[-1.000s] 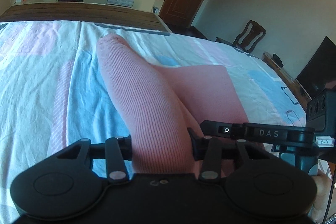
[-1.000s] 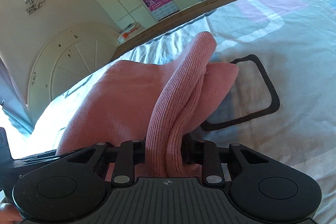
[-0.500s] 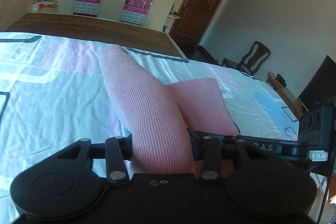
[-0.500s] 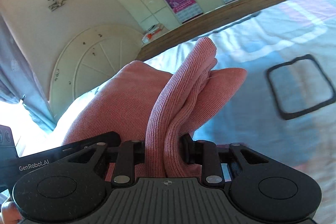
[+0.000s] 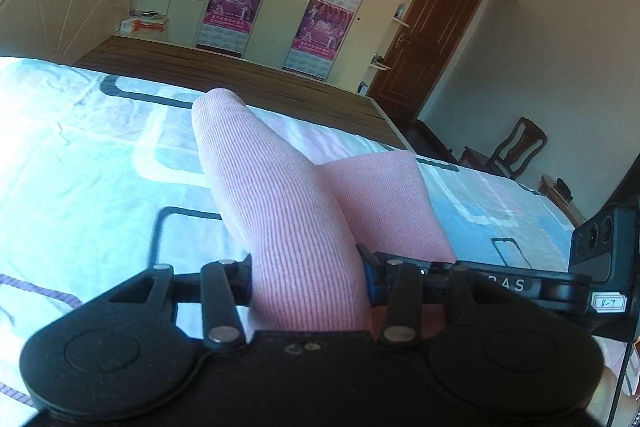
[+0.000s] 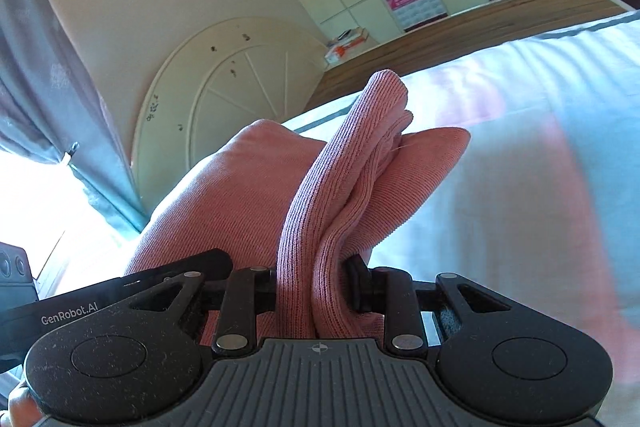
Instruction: Fold small clothes
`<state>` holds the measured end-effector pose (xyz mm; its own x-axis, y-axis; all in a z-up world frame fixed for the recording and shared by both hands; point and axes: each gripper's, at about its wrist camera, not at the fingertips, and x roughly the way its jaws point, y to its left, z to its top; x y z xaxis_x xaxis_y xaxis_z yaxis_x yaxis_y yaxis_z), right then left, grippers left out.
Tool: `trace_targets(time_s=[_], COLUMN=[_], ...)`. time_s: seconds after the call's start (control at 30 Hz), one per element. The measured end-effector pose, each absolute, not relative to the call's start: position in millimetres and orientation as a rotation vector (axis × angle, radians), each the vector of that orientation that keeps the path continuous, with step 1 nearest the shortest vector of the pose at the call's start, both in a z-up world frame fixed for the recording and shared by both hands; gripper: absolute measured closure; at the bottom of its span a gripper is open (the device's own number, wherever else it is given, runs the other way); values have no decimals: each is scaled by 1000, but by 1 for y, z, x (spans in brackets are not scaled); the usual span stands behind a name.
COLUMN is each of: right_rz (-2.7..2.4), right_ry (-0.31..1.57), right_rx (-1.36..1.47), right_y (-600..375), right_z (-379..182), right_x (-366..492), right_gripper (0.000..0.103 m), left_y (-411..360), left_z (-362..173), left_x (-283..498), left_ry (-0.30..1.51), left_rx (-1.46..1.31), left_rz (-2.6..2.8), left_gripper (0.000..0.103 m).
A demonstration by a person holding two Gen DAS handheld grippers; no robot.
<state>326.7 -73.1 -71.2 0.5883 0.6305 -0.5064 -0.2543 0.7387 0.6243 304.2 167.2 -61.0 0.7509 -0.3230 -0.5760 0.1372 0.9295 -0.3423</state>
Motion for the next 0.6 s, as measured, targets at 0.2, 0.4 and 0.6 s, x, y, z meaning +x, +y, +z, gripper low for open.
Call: trace_targets(time_s=[0.2, 0.4, 0.6], right_rz=[567, 492, 396], right_ry=[821, 874, 912], right_rx=[513, 478, 465], right_y=[0, 17, 1], right_z=[-96, -127, -143], right_x=[365, 385, 392], right_gripper=[76, 76, 76], left_y=[233, 282, 305], left_z=[-81, -127, -137], left_x=[320, 326, 317], left_ry=[662, 733, 728], left_rx=[-281, -293, -296], left_rz=[-185, -103, -85], left_gripper=[60, 56, 27])
